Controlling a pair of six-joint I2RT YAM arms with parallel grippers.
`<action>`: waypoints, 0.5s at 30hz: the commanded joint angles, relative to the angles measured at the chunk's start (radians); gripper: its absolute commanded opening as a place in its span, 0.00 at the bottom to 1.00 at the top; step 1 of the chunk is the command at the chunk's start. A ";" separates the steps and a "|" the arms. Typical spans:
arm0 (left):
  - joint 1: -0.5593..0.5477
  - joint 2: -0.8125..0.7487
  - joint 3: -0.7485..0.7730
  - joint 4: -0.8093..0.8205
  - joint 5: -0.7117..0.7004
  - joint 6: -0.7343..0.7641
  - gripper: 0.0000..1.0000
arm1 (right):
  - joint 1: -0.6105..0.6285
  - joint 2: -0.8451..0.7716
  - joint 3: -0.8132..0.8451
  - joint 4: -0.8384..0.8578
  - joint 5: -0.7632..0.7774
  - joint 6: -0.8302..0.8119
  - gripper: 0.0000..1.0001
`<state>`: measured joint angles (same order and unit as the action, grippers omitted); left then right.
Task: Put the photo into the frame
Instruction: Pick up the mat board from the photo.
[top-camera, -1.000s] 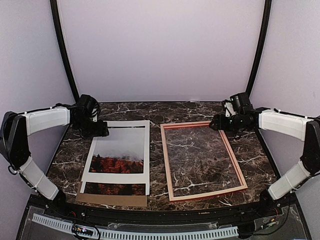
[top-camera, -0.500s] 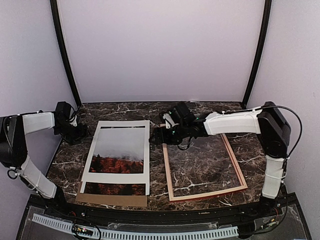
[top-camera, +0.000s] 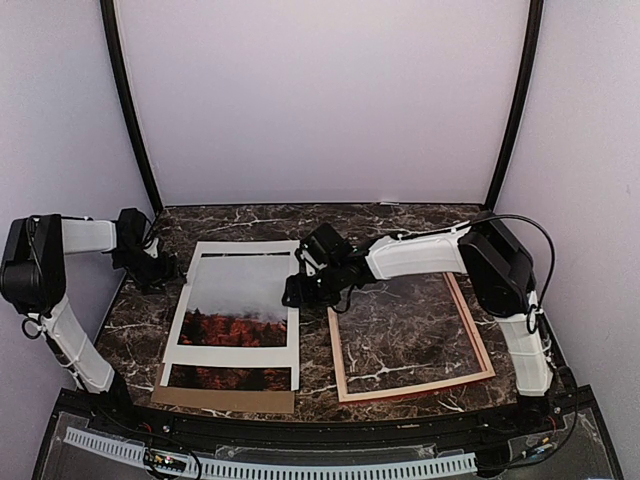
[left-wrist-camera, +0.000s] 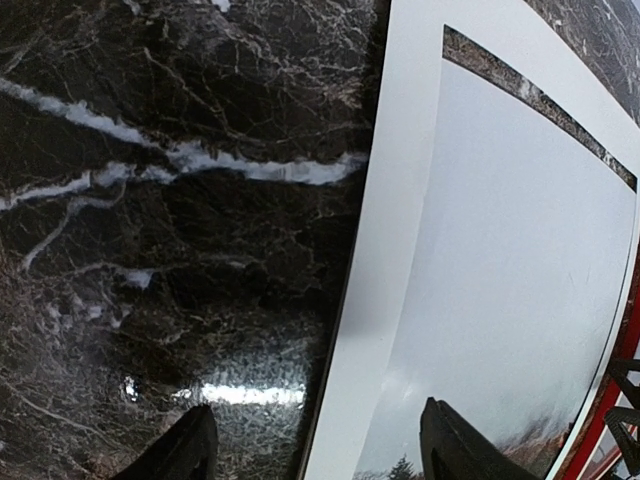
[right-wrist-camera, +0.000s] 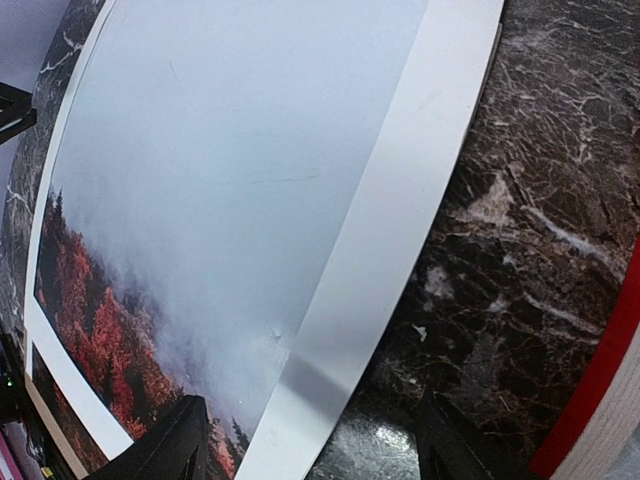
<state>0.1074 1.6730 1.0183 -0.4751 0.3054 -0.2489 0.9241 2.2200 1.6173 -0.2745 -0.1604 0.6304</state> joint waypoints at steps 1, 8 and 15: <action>0.005 0.022 0.026 -0.042 0.037 0.026 0.71 | 0.011 0.038 0.055 -0.013 0.007 0.002 0.70; 0.005 0.056 0.024 -0.039 0.086 0.025 0.64 | 0.012 0.069 0.070 0.000 -0.010 0.003 0.57; 0.005 0.057 0.004 -0.007 0.140 0.007 0.47 | 0.012 0.074 0.074 0.019 -0.027 0.011 0.47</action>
<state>0.1074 1.7355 1.0237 -0.4873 0.3939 -0.2432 0.9287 2.2704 1.6714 -0.2707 -0.1696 0.6342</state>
